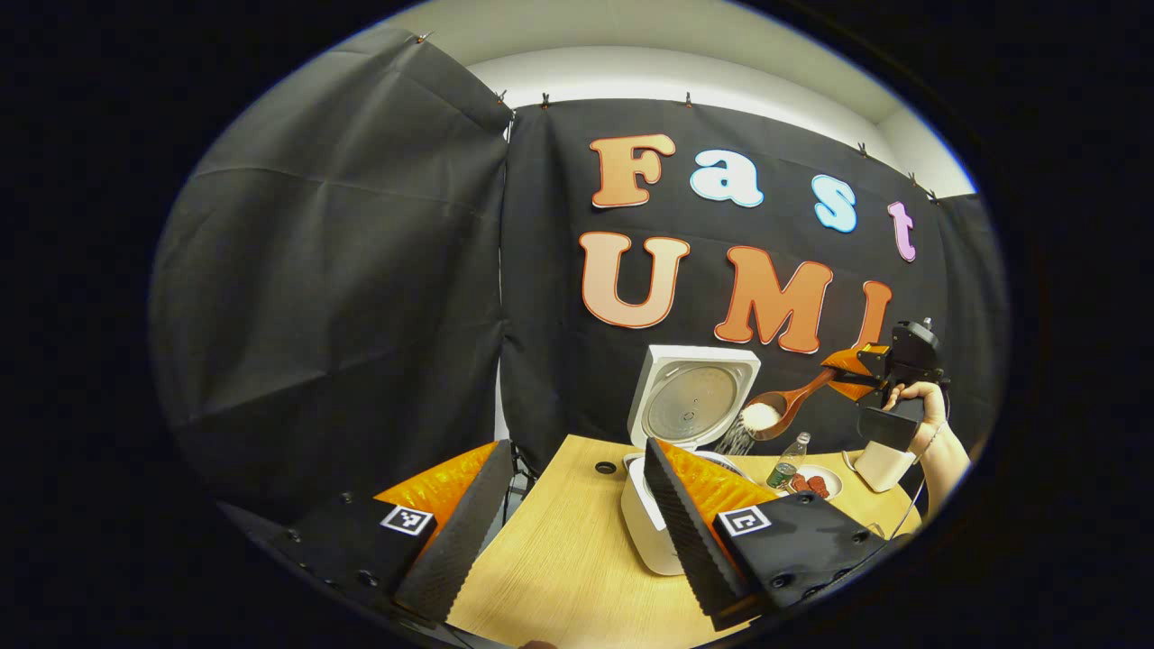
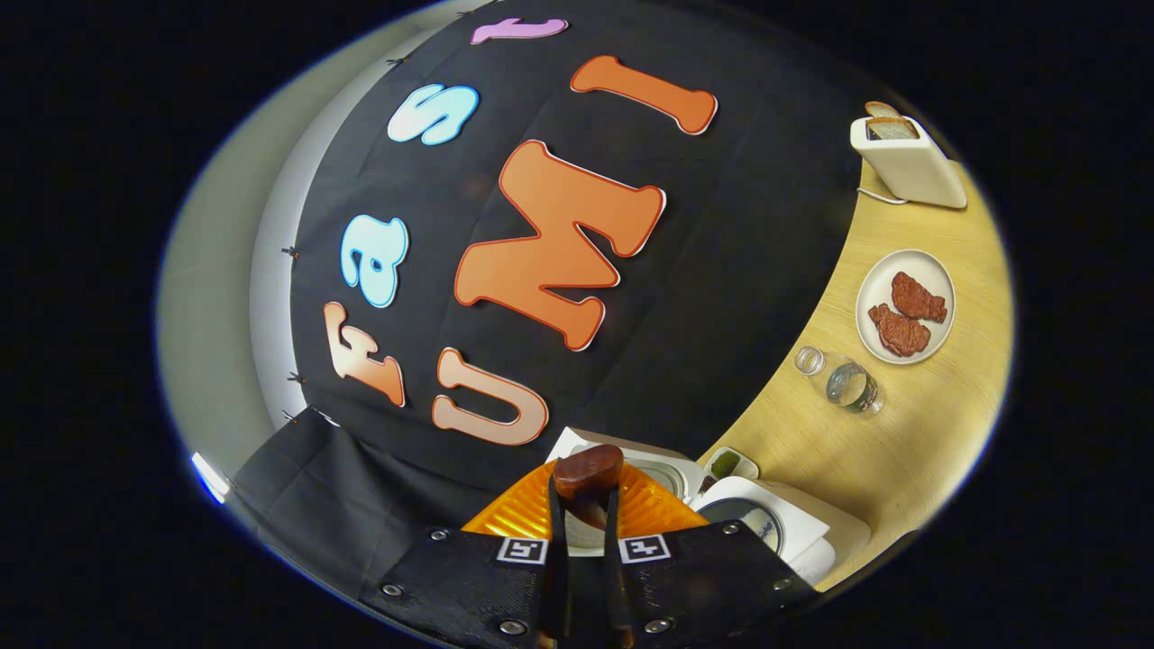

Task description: Close the left gripper, press the button to open the rice cooker; take a wooden spoon from the chopstick holder with the right hand, scoop a spoonful of rice and pour it into the rice cooker, then put the wooden spoon back into the chopstick holder.

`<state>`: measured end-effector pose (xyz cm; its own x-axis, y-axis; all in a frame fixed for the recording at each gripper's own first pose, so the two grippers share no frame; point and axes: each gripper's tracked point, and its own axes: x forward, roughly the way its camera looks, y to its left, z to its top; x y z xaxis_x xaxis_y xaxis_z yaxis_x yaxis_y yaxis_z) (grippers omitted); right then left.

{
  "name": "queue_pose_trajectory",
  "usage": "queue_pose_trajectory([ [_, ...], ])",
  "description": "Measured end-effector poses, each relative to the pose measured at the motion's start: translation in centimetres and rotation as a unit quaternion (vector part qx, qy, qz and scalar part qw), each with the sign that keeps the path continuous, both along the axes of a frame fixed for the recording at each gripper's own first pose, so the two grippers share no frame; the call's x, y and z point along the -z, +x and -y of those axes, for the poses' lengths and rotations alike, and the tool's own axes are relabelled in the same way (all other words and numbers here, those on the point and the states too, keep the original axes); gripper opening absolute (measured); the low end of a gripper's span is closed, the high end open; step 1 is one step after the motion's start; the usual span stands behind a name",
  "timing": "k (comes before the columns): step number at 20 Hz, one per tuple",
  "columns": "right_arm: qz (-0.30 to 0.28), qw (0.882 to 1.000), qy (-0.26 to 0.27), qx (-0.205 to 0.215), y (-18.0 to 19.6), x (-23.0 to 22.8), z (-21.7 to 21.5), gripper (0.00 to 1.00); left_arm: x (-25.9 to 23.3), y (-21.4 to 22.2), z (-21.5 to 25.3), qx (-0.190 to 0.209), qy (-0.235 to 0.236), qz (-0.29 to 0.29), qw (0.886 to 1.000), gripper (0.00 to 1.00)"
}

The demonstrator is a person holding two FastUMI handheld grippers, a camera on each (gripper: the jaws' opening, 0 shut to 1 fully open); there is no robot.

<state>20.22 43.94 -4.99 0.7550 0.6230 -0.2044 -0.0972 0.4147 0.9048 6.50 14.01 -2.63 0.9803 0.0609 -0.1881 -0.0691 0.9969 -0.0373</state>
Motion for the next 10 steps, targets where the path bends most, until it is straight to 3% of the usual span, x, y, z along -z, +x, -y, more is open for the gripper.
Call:
queue_pose_trajectory([
  [10, 0.027, 0.998, -0.051, -0.01, 0.21, 0.27, -1.14, 0.14, -0.27, -0.52, -0.19, -0.003, 0.004, 0.002, 1.0, 0.99],
])
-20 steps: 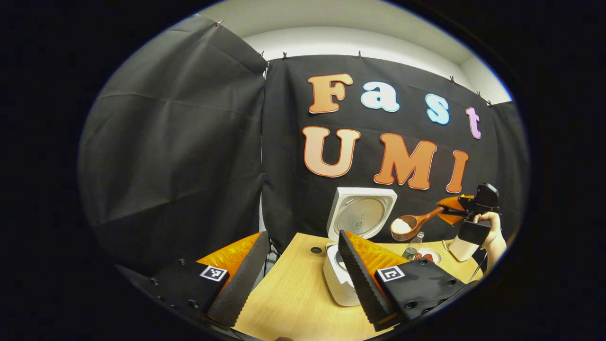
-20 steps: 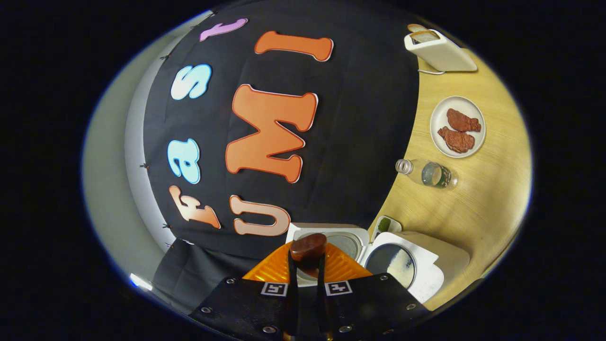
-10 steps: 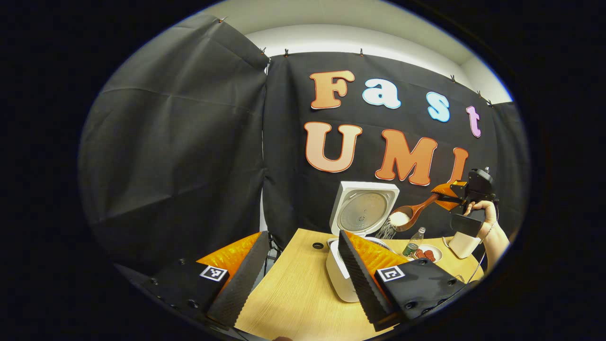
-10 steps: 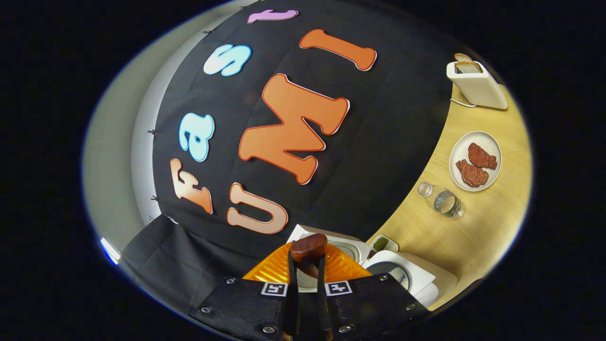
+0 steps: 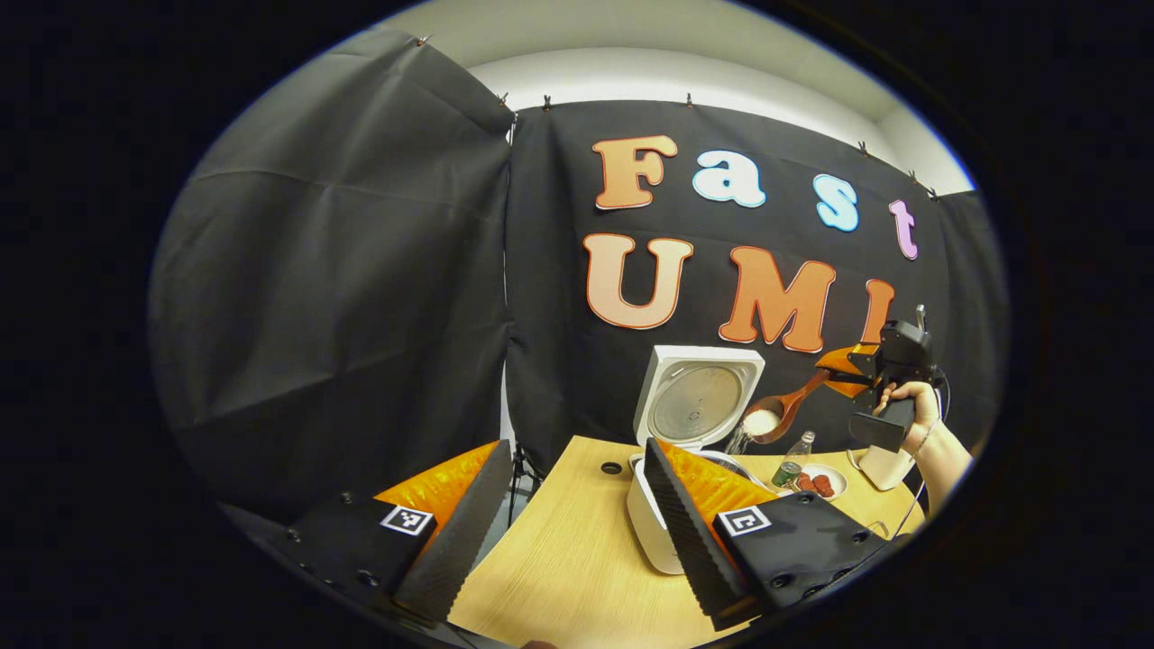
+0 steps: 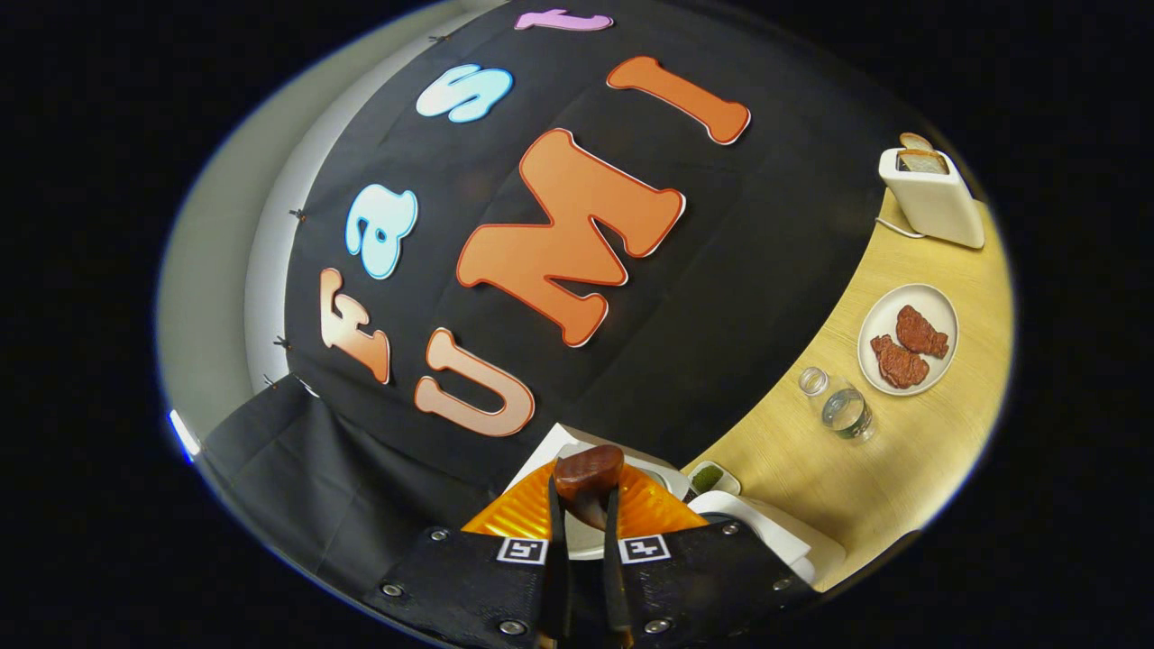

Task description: Close the left gripper, press the button to open the rice cooker; take a wooden spoon from the chopstick holder with the right hand, scoop a spoonful of rice and pour it into the rice cooker, then put the wooden spoon back into the chopstick holder.

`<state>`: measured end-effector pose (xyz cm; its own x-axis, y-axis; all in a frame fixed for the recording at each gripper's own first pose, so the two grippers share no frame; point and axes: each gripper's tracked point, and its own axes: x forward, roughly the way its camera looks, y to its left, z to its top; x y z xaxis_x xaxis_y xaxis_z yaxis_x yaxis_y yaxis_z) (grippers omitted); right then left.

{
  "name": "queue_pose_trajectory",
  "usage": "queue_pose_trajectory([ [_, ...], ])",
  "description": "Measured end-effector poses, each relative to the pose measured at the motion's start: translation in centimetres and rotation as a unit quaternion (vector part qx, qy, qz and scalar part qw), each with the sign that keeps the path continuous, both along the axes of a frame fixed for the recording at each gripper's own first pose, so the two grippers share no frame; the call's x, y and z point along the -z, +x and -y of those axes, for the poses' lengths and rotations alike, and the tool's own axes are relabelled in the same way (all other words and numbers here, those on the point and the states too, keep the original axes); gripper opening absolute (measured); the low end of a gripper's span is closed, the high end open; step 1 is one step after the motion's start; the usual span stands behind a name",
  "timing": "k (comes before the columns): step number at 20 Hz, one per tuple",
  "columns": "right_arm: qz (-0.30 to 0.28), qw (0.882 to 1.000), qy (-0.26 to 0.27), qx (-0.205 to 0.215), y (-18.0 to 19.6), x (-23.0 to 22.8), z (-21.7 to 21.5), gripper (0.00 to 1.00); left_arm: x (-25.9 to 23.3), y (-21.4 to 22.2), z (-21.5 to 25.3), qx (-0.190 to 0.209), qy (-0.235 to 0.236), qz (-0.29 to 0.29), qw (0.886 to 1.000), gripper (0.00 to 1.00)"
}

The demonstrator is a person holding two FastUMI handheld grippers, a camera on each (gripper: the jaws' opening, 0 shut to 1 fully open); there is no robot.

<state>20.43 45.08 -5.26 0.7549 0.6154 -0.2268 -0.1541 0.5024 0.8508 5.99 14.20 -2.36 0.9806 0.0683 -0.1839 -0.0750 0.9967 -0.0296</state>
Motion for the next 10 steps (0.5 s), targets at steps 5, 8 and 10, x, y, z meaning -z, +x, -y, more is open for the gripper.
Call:
queue_pose_trajectory([
  [5, 0.026, 0.999, -0.035, -0.006, -0.01, -0.21, -0.4, 0.14, -0.26, -0.2, 0.14, 0.001, 0.0, 0.004, 1.0, 0.99],
  [8, 0.04, 0.998, -0.055, -0.009, -0.06, -0.42, -0.45, 0.14, -0.01, -0.28, 0.06, 0.0, 0.0, 0.002, 1.0, 0.99],
  [10, 0.048, 0.997, -0.066, -0.012, 0.0, -0.54, -0.45, 0.14, -0.05, -0.44, -0.14, -0.003, -0.001, 0.002, 1.0, 0.99],
])
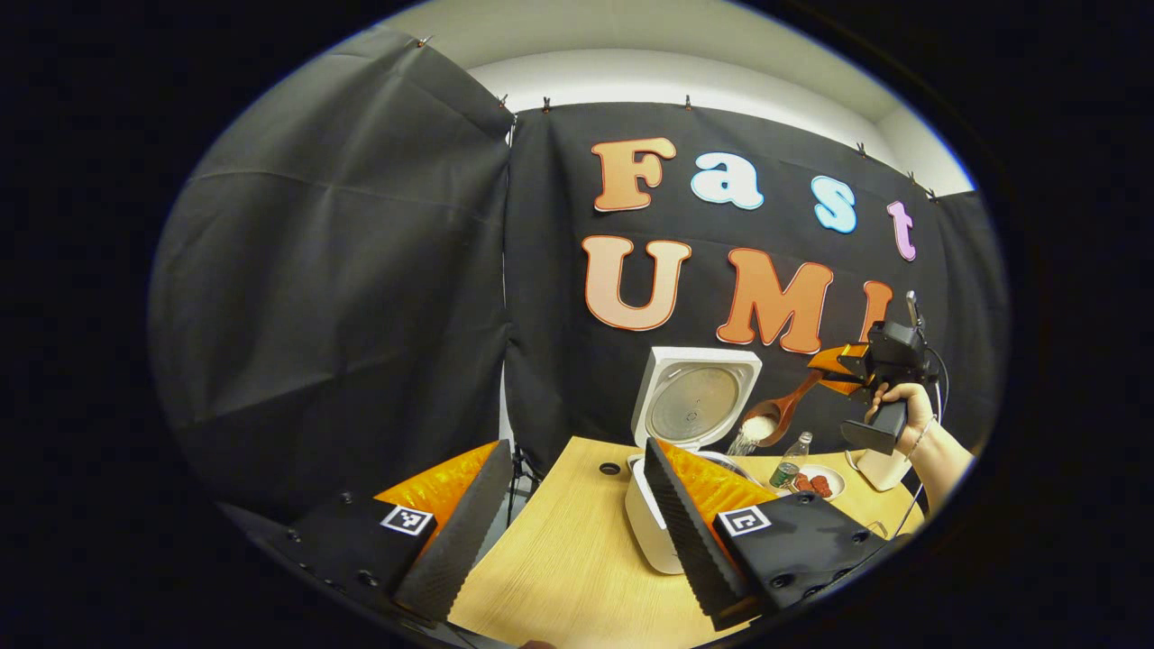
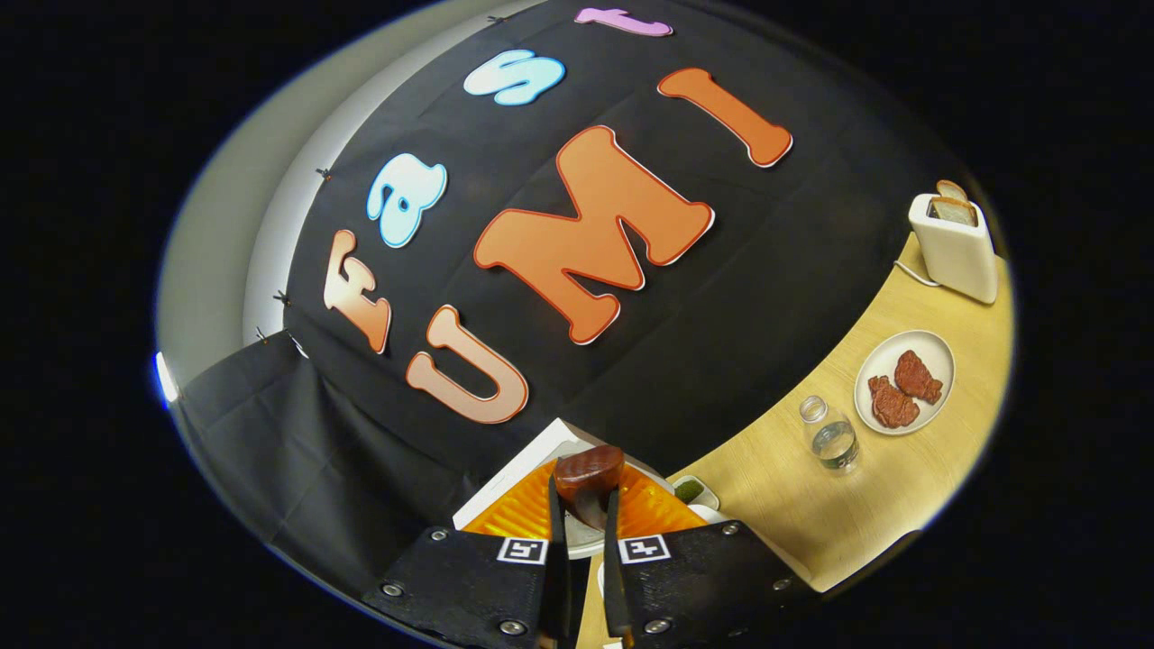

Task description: Close the left gripper, press the button to open the rice cooker; take a wooden spoon from the chopstick holder with the right hand, scoop a spoonful of rice and pour it into the rice cooker, then put the wooden spoon back into the chopstick holder.

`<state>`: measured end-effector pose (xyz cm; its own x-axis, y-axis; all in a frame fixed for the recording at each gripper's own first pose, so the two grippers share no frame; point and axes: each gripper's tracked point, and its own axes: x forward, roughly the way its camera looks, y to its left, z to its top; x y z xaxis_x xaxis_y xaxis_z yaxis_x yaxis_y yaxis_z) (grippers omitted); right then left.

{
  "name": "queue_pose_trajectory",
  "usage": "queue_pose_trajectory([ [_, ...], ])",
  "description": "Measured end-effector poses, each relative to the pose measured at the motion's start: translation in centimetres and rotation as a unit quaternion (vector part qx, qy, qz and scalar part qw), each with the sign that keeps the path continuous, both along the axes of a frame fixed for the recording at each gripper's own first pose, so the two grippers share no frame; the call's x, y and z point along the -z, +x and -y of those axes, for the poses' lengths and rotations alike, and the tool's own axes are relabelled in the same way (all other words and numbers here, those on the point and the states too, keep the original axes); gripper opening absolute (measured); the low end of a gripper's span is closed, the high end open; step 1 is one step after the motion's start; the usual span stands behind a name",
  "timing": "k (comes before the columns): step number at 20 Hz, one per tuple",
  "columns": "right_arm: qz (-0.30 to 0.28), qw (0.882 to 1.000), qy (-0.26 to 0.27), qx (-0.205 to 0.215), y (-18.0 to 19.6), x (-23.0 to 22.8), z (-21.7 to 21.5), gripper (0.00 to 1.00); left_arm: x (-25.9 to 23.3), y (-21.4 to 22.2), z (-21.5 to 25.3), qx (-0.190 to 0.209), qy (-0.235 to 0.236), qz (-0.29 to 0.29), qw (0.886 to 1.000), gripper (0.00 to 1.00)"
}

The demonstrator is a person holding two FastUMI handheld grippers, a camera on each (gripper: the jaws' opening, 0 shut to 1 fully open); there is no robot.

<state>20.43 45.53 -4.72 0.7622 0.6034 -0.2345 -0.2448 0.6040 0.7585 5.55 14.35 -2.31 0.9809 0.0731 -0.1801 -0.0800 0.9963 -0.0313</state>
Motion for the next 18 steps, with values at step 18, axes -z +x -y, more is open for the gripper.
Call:
queue_pose_trajectory([
  [18, 0.128, 0.986, -0.091, -0.05, -2.4, -3.4, -2.6, 0.14, 0.2, -1.0, -0.8, -0.011, 0.026, -0.002, 1.0, 0.99],
])
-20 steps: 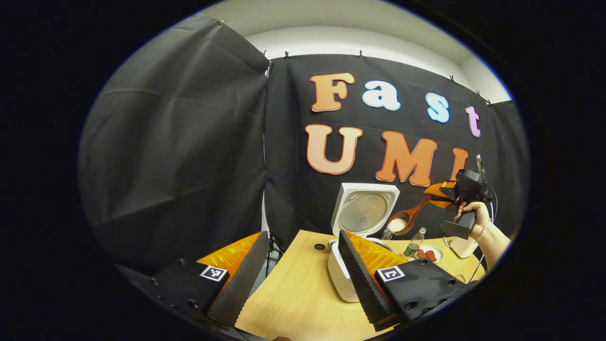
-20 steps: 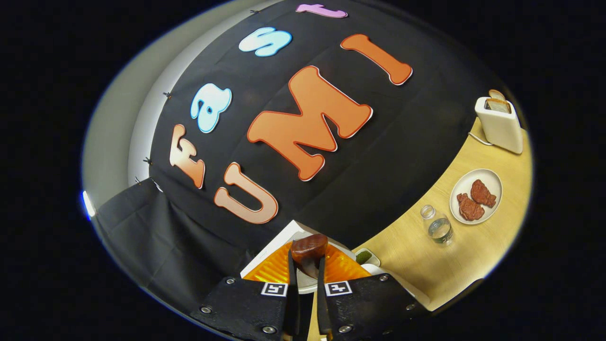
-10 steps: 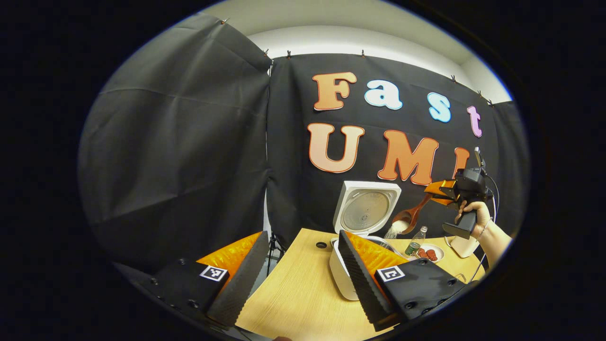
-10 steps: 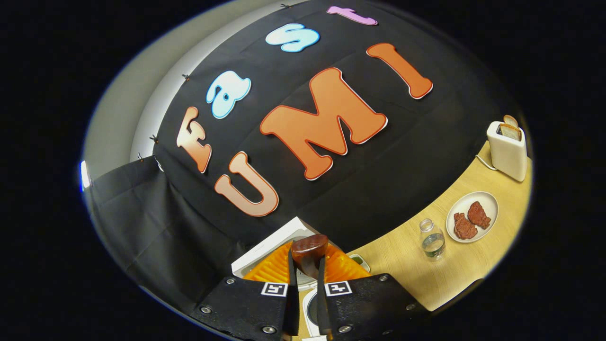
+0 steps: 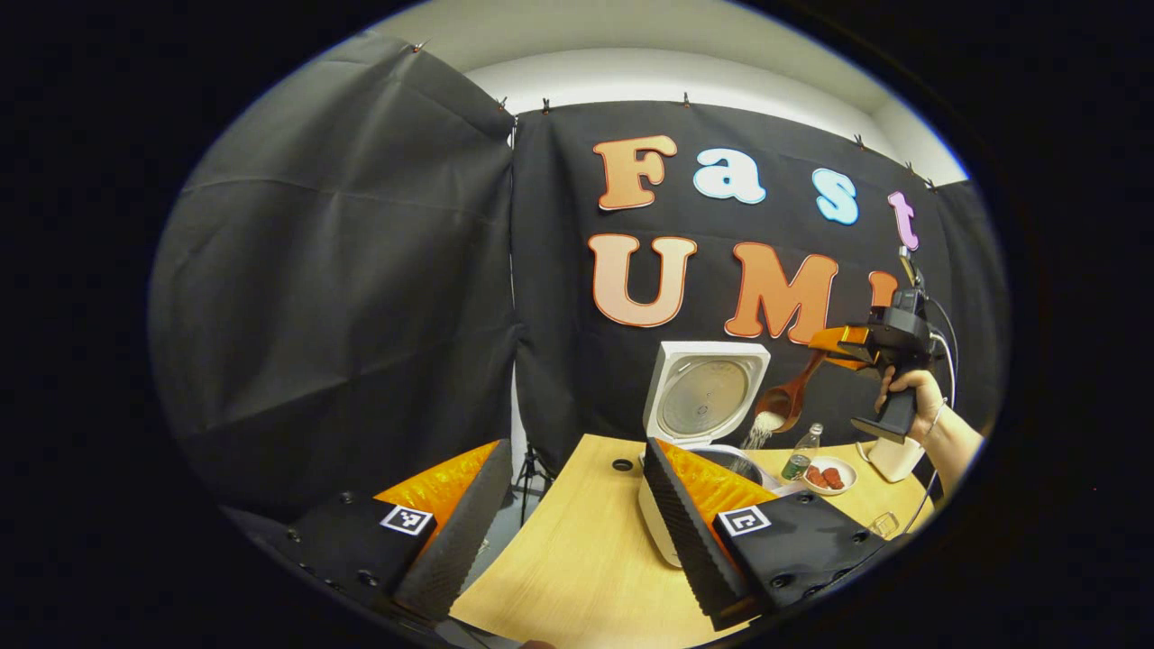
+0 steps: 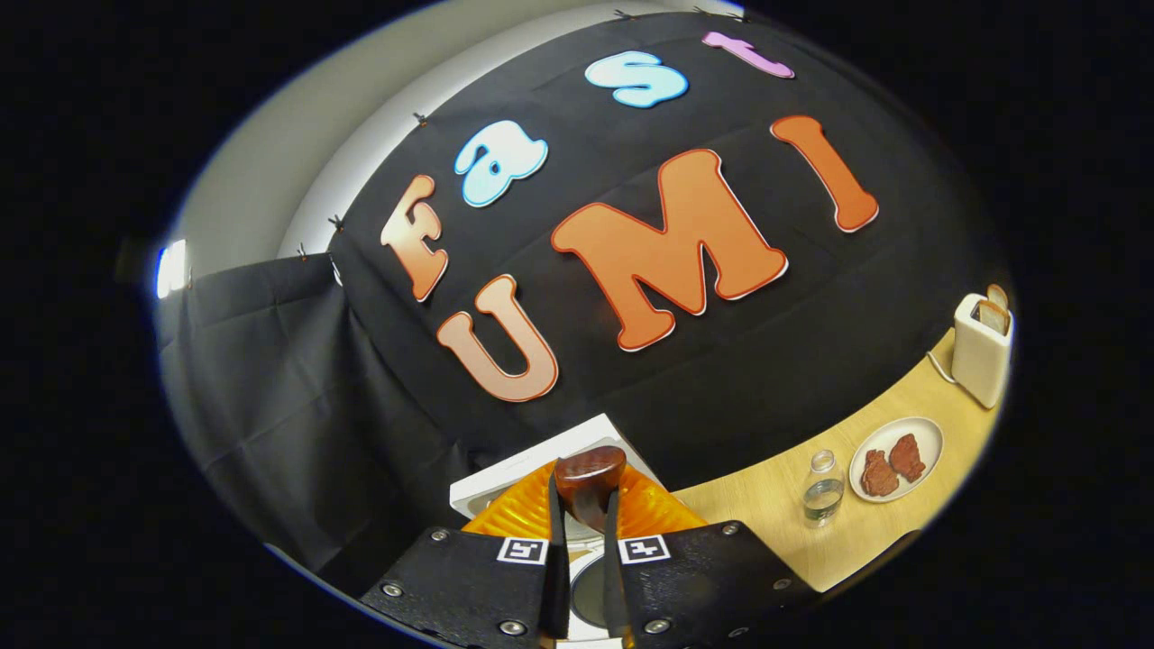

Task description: Close the left gripper, press the button to open the rice cooker; take a wooden spoon from the chopstick holder with the right hand, scoop a spoonful of rice and pour it into the rice cooker, then put the wooden spoon back into the chopstick holder.

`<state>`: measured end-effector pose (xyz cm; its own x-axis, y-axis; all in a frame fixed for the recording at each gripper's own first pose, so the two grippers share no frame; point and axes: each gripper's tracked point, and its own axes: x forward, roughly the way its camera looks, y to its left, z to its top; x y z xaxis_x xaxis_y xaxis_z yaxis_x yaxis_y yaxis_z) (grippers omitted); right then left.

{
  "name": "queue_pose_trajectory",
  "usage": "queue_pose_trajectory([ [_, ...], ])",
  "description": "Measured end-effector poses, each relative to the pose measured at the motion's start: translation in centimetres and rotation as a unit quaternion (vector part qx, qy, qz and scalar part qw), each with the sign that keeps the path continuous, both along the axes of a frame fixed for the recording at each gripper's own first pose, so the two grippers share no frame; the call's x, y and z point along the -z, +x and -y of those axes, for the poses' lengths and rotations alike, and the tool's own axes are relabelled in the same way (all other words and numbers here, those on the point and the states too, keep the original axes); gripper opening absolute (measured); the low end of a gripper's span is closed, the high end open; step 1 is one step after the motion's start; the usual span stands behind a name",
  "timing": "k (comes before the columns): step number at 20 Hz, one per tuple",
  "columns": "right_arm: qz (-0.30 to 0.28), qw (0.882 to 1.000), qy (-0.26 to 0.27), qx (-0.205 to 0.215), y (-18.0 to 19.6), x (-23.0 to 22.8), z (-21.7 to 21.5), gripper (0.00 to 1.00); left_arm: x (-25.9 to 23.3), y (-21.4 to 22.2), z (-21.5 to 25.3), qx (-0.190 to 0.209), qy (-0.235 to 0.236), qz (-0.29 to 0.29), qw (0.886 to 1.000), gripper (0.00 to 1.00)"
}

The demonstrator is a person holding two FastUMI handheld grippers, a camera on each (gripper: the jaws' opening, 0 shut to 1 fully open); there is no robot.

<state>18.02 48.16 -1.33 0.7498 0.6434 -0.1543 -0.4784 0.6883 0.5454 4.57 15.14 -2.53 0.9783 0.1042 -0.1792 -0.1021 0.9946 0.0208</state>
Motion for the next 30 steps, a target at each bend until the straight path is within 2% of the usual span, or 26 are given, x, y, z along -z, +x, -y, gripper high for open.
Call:
queue_pose_trajectory([
  [8, 0.061, 0.997, -0.046, -0.028, -1.6, -1.3, -1.6, 0.14, 0.3, -0.6, -0.3, 0.001, -0.008, -0.001, 1.0, 1.0],
  [14, 0.123, 0.985, -0.1, -0.062, -3.4, -1.9, -3.1, 0.14, 0.7, -1.0, -0.1, 0.004, -0.022, -0.004, 1.0, 1.0],
  [21, 0.128, 0.982, -0.104, -0.09, -5.2, -1.6, -4.0, 0.14, 1.3, -1.6, 0.1, 0.01, -0.027, -0.004, 1.0, 1.0],
  [26, 0.123, 0.985, -0.098, -0.077, -5.1, -2.1, -1.6, 0.14, 1.9, -2.5, 0.4, 0.009, -0.026, -0.012, 1.0, 0.99],
  [30, 0.118, 0.987, -0.093, -0.059, -5.2, -2.4, 2.4, 0.14, 1.5, -2.9, 1.2, 0.015, -0.029, -0.006, 0.999, 1.0],
])
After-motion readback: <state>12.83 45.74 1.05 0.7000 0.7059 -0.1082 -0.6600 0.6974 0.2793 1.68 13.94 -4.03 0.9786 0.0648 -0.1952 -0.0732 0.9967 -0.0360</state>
